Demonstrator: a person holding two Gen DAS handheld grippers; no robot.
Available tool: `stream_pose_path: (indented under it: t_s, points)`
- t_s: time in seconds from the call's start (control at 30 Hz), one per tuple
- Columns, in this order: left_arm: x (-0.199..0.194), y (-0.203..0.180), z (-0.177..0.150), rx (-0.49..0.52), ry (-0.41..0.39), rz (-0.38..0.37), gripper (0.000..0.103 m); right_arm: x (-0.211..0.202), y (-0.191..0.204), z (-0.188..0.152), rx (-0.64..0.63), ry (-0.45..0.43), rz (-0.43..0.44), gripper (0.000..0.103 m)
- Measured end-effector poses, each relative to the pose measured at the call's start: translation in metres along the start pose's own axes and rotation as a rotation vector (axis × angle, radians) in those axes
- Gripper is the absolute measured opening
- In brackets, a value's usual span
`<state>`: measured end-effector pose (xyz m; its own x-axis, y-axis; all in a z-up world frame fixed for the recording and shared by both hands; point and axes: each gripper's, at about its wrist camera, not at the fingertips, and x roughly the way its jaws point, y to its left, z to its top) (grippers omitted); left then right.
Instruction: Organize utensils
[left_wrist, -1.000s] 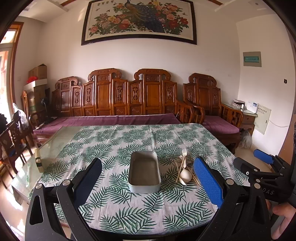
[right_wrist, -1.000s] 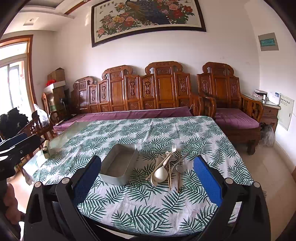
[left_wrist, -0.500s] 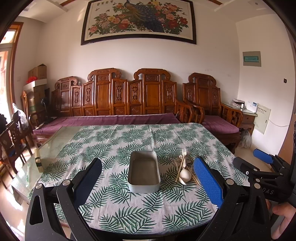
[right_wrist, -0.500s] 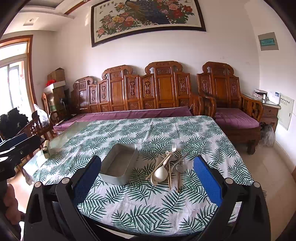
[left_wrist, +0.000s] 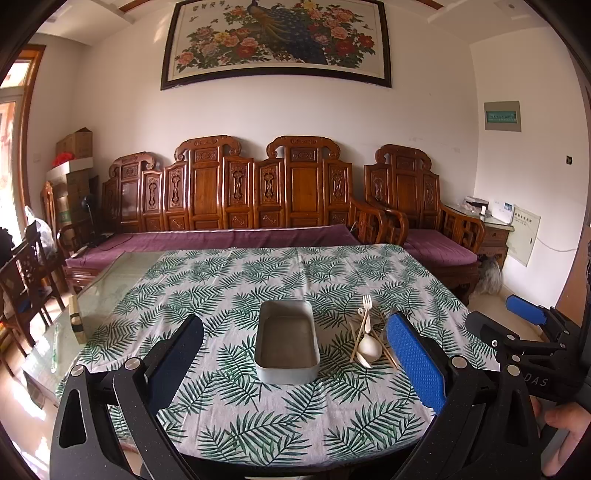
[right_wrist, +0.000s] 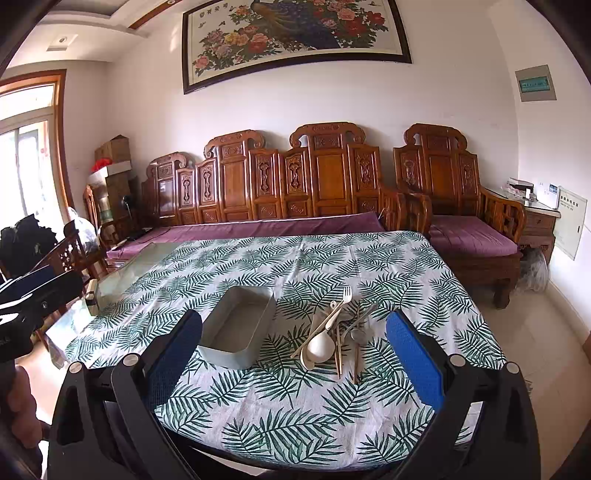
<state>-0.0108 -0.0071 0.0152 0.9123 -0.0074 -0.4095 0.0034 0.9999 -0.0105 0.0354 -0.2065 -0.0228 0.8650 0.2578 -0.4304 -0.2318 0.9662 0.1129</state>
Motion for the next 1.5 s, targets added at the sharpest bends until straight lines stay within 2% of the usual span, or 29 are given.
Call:
stream_pose_path:
  t_s: [0.37, 0.77, 1.03, 1.1, 1.27, 1.5]
  points:
    - [0.006, -0.001, -0.006, 0.005, 0.015, -0.004, 0.097, 0.004, -0.002, -0.002, -0.010, 0.019, 0.001, 0.100]
    - [0.056, -0.007, -0.029, 0.052, 0.148, -0.063, 0.097, 0.042, -0.026, -0.023, -0.033, 0.102, -0.018, 0.100]
    - [0.088, -0.022, -0.037, 0.098, 0.209, -0.112, 0.097, 0.083, -0.050, -0.032, -0.049, 0.181, -0.011, 0.088]
    - [0.098, -0.027, -0.038, 0.112, 0.223, -0.122, 0.097, 0.095, -0.056, -0.032, -0.054, 0.203, -0.007, 0.081]
    - [0.125, -0.039, -0.043, 0.132, 0.257, -0.160, 0.096, 0.133, -0.072, -0.030, -0.088, 0.257, -0.011, 0.071]
    - [0.155, -0.049, -0.047, 0.148, 0.285, -0.201, 0.095, 0.183, -0.096, -0.034, -0.101, 0.327, -0.016, 0.068]
